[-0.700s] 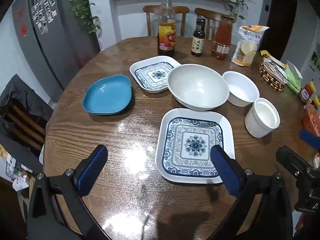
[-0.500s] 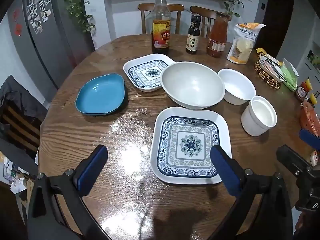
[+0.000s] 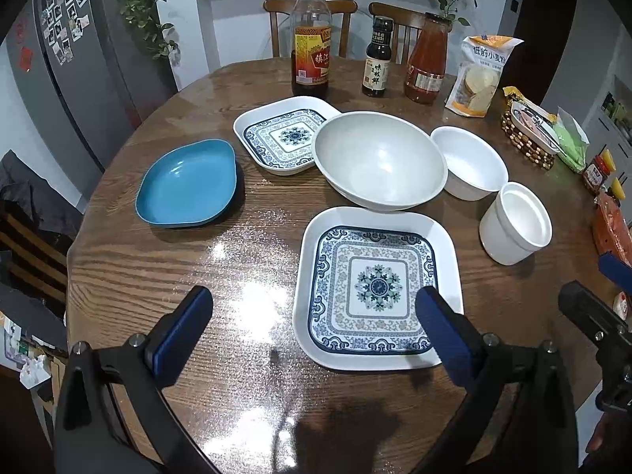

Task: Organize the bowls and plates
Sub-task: 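Move the left tool to the large blue-patterned plate and grip its rim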

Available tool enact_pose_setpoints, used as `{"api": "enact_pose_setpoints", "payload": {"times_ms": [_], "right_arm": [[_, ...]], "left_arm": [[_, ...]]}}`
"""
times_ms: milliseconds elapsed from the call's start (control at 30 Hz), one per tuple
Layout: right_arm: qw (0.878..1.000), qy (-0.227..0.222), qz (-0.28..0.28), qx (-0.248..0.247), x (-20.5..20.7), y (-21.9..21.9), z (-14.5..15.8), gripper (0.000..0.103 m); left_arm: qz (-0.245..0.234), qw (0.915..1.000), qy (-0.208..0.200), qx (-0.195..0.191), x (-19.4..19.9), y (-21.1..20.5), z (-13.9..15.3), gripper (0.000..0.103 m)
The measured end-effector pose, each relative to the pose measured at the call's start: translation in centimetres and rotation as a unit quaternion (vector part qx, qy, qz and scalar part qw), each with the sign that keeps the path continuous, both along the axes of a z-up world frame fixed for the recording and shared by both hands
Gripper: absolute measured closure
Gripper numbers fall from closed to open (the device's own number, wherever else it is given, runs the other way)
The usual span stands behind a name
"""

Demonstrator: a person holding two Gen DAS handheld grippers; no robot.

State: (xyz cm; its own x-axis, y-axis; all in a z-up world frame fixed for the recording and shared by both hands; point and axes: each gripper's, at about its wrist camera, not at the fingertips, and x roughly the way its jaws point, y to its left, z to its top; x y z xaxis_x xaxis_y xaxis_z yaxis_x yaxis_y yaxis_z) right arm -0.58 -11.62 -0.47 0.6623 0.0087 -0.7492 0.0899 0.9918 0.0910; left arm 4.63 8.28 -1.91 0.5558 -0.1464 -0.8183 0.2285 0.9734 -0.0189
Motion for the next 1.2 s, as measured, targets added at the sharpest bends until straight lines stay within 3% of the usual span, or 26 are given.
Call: {"api": "enact_pose_setpoints", "payload": {"times_ms": [133,267,500,667,767,900,1133,1200], "right_arm": [[1.000,0.002,-0.003,0.010,0.1,0.0,-0.2,0.000],[1.000,-0.001,-0.002,0.011,0.2,0.3,-0.4,0.000],[1.000,0.000,0.000,0.002,0.4,0.6,-0.8,0.000],[0.999,0.017,0.012,0.050,0.9,0.5,-2.0,0.000],[0.996,0.029,0.017,0.084,1.4,0.6,-3.3,0.000],[0.992,0.050,0.016,0.116,2.1,0.8,-5.0,0.000],[0.987,0.089,0.024,0.129,3.7,1.7,-7.7,0.001],[0.989,0.089,0.028,0.118,4.3,2.0,-8.2,0.002]], "left_arm": [[0.006,0.9999,0.005,-0.013,0.4,0.3,-0.2,0.000],[0.011,0.9999,0.004,-0.003,0.6,0.3,-0.4,0.000],[-0.007,0.9998,0.014,-0.015,0.8,0.4,-0.7,0.000],[-0.029,0.9956,0.039,-0.080,1.5,1.4,-0.9,0.000],[-0.033,0.9954,0.029,-0.085,1.6,1.5,-1.0,0.000],[-0.038,0.9930,0.044,-0.103,2.6,1.9,-1.9,0.000],[-0.048,0.9931,0.079,-0.072,3.9,1.5,-3.8,0.001],[-0.043,0.9937,0.084,-0.061,4.3,1.6,-4.5,0.008]]}}
